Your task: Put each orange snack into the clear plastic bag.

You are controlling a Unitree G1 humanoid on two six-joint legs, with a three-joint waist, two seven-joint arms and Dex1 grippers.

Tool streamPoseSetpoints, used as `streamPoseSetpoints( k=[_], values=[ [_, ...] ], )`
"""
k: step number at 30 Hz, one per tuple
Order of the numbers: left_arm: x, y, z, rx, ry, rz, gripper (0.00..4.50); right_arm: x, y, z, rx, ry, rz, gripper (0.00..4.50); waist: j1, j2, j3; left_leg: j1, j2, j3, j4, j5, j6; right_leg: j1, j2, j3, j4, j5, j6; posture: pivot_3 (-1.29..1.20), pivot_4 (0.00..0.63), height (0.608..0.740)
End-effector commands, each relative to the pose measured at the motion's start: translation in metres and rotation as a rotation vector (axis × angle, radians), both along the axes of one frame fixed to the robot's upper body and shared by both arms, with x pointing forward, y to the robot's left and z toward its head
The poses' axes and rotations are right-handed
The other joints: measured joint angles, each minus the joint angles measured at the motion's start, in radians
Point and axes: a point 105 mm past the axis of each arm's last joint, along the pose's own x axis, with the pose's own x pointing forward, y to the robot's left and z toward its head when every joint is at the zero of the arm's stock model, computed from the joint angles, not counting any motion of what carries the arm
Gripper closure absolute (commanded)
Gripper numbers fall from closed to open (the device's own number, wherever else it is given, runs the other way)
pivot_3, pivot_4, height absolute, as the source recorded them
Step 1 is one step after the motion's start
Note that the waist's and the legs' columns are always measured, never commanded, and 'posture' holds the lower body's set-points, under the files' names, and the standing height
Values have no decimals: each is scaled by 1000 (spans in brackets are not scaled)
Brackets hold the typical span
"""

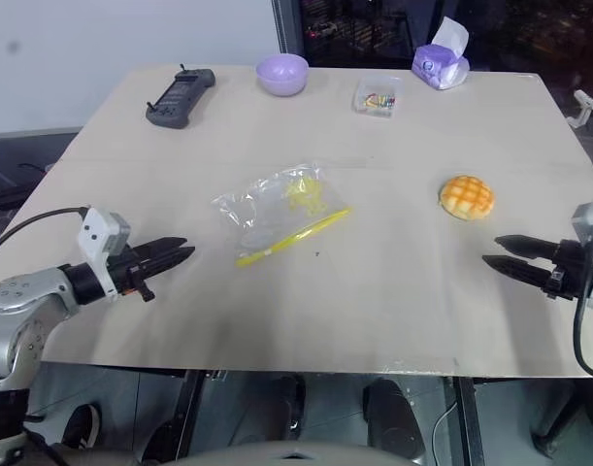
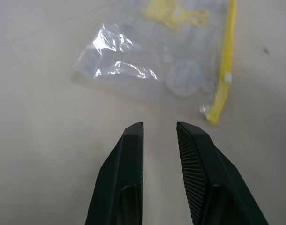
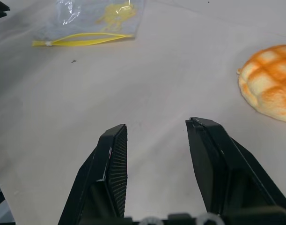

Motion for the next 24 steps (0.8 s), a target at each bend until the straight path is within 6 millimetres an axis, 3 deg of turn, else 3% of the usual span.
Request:
streamPoseSetpoints(
  k=[1, 5, 6, 8, 12, 18, 24],
  values=[
    [8, -13, 4, -154, 22, 44, 2076, 1, 5, 9, -2, -38, 14, 2324, 0, 0, 0, 0, 0, 0, 0, 0, 0, 0, 0, 0, 0, 0, 0, 0, 150, 740],
    [35, -7, -12, -325, 86, 284, 220, 0, 5, 10, -1, -43, 10, 2324, 3, -1, 0, 0, 0, -1, 2, 0, 0, 0, 0, -1, 1, 0, 0, 0, 150, 740],
    [40, -5, -15, -359, 101, 329, 104, 0, 5, 10, 0, -43, 10, 2324, 4, -1, 0, 0, 0, -1, 2, 0, 0, 0, 0, -1, 1, 0, 0, 0, 150, 740],
    [45, -7, -19, -403, 130, 361, 104, 0, 5, 10, 0, -44, 9, 2324, 1, -1, -1, 0, 0, -2, 2, 0, 0, 0, 0, -1, 1, 0, 0, 0, 150, 740],
    [51, -40, -35, -453, 249, 285, 104, 3, 7, 15, -3, -60, 15, 2324, 2, 0, -1, 0, -1, -1, 2, 0, 0, 0, 0, 0, 1, 0, 0, 0, 150, 740],
    [60, -78, -33, -649, 398, 209, 104, 5, 31, 29, 34, -110, 90, 2324, 24, 0, -3, 1, -2, -2, 3, 0, 0, 3, -1, -2, 1, 0, 0, 0, 150, 740],
    [65, -83, -37, -700, 450, 225, 104, -2, 61, 40, 133, -127, 208, 2324, 28, 0, -3, 1, -2, -3, 3, 0, 0, 4, -1, -3, 1, 0, 0, 0, 150, 740]
  ],
)
